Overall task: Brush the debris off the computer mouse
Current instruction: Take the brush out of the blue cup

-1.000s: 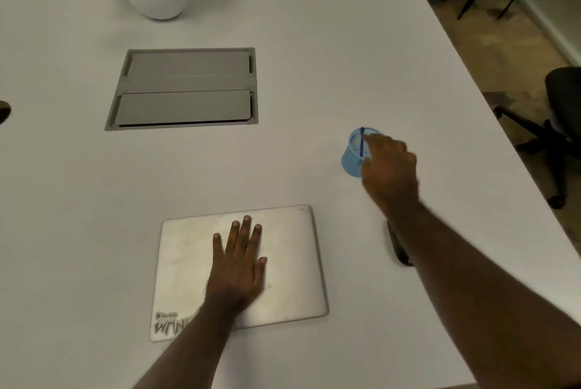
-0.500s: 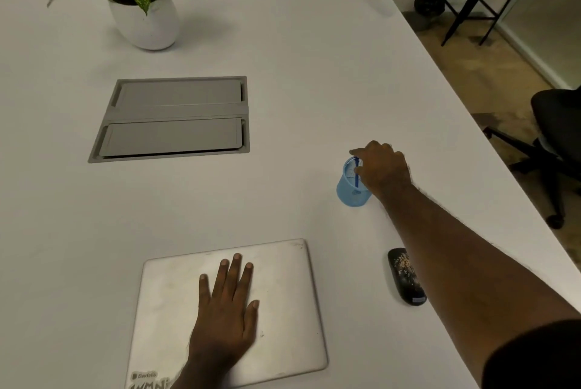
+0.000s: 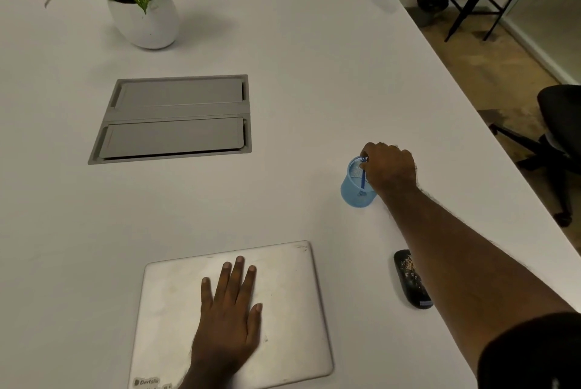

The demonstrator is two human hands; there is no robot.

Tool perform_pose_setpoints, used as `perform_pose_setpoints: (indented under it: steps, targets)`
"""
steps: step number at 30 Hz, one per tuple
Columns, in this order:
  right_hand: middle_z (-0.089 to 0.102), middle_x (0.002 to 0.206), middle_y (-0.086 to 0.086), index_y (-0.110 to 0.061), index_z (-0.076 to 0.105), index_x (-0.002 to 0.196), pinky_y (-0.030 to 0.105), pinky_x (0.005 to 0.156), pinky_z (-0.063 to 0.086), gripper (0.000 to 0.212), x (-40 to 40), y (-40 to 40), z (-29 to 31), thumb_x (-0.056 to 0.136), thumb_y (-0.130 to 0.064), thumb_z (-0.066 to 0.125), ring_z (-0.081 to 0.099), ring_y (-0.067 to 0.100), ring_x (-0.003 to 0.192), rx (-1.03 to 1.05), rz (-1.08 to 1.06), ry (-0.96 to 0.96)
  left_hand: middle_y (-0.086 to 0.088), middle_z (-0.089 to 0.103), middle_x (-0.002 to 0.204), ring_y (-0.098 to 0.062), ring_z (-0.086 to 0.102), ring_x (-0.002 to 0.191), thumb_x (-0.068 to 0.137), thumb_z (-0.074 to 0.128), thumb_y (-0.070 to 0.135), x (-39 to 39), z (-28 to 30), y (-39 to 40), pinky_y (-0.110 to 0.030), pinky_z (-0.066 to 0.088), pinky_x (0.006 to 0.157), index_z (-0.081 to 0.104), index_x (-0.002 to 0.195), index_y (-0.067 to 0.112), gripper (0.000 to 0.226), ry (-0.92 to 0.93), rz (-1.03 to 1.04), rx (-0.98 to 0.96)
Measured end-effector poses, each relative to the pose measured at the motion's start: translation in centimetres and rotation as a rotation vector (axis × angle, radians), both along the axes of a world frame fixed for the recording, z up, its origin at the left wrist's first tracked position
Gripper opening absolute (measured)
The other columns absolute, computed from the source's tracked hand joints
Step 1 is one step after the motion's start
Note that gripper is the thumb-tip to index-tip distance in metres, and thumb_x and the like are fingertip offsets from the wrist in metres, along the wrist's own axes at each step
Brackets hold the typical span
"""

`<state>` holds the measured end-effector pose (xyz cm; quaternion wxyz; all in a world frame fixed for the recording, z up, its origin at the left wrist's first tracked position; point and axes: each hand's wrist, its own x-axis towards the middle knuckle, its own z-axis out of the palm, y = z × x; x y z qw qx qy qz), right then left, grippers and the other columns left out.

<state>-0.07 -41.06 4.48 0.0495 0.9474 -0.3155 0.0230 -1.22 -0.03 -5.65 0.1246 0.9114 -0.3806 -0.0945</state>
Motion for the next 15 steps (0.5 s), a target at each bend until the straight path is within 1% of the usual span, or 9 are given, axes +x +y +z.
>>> perform_pose_setpoints:
  steps: [2, 5, 7, 9, 12, 14, 15]
  targets:
    - [0.068, 0.100, 0.006, -0.019, 0.063, 0.103, 0.037, 0.079, 0.041, 0.013, -0.1, 0.0, 0.2, 0.095, -0.026, 0.057, 0.062, 0.030, 0.092, 0.073, -0.018, -0.027, -0.001, 0.010, 0.164, -0.023, 0.009, 0.151, 0.092, 0.036, 0.040, 0.1, 0.1, -0.1, -0.056, 0.009, 0.117, 0.020, 0.154, 0.022, 0.066, -0.003, 0.004, 0.009]
    - [0.069, 0.102, 0.008, -0.019, 0.066, 0.100, 0.038, 0.083, 0.046, 0.013, -0.5, 0.2, 1.2, 0.091, -0.027, 0.062, 0.063, 0.032, 0.096, 0.287, -0.089, -0.111, -0.002, 0.011, 0.164, -0.023, 0.009, 0.151, 0.092, 0.037, 0.040, 0.1, 0.1, 0.0, -0.056, 0.010, 0.117, 0.020, 0.154, 0.022, 0.067, -0.011, -0.001, 0.031]
    - [0.071, 0.101, 0.005, -0.022, 0.066, 0.097, 0.038, 0.081, 0.050, 0.010, -1.3, 0.3, 2.1, 0.088, -0.027, 0.064, 0.064, 0.031, 0.095, 0.376, -0.150, -0.207, -0.003, 0.011, 0.164, -0.024, 0.009, 0.151, 0.092, 0.037, 0.039, 0.0, 0.2, -0.1, -0.057, 0.010, 0.118, 0.021, 0.154, 0.021, 0.066, -0.020, -0.004, 0.042]
    - [0.071, 0.099, 0.000, -0.024, 0.066, 0.099, 0.036, 0.081, 0.052, 0.012, -2.5, 0.4, 3.3, 0.087, -0.025, 0.063, 0.065, 0.026, 0.092, 0.456, -0.184, -0.358, -0.003, 0.011, 0.164, -0.023, 0.008, 0.151, 0.093, 0.037, 0.039, -0.1, 0.2, 0.0, -0.057, 0.010, 0.118, 0.020, 0.154, 0.021, 0.066, -0.020, 0.000, 0.043]
    - [0.070, 0.095, 0.001, -0.019, 0.070, 0.112, 0.029, 0.079, 0.052, 0.023, -5.4, 0.7, 5.0, 0.090, -0.016, 0.063, 0.064, 0.017, 0.081, 0.622, -0.205, -0.649, -0.003, 0.011, 0.164, -0.023, 0.008, 0.151, 0.094, 0.035, 0.039, -0.1, 0.3, 0.0, -0.057, 0.009, 0.118, 0.019, 0.154, 0.021, 0.065, -0.020, -0.002, 0.040]
    - [0.069, 0.095, 0.004, -0.013, 0.070, 0.117, 0.018, 0.073, 0.052, 0.025, -7.9, 0.8, 6.0, 0.094, -0.013, 0.060, 0.063, 0.011, 0.073, 0.709, -0.258, -0.762, -0.002, 0.010, 0.164, -0.023, 0.007, 0.151, 0.094, 0.034, 0.040, -0.1, 0.4, -0.1, -0.057, 0.009, 0.118, 0.018, 0.154, 0.022, 0.065, -0.022, 0.002, 0.050]
    - [0.069, 0.094, 0.004, -0.012, 0.070, 0.117, 0.015, 0.069, 0.052, 0.025, -9.4, 0.8, 6.2, 0.095, -0.013, 0.059, 0.063, 0.008, 0.071, 0.764, -0.304, -0.808, -0.001, 0.009, 0.164, -0.022, 0.007, 0.151, 0.094, 0.034, 0.040, 0.0, 0.5, -0.1, -0.057, 0.009, 0.118, 0.018, 0.154, 0.023, 0.065, -0.022, 0.004, 0.055]
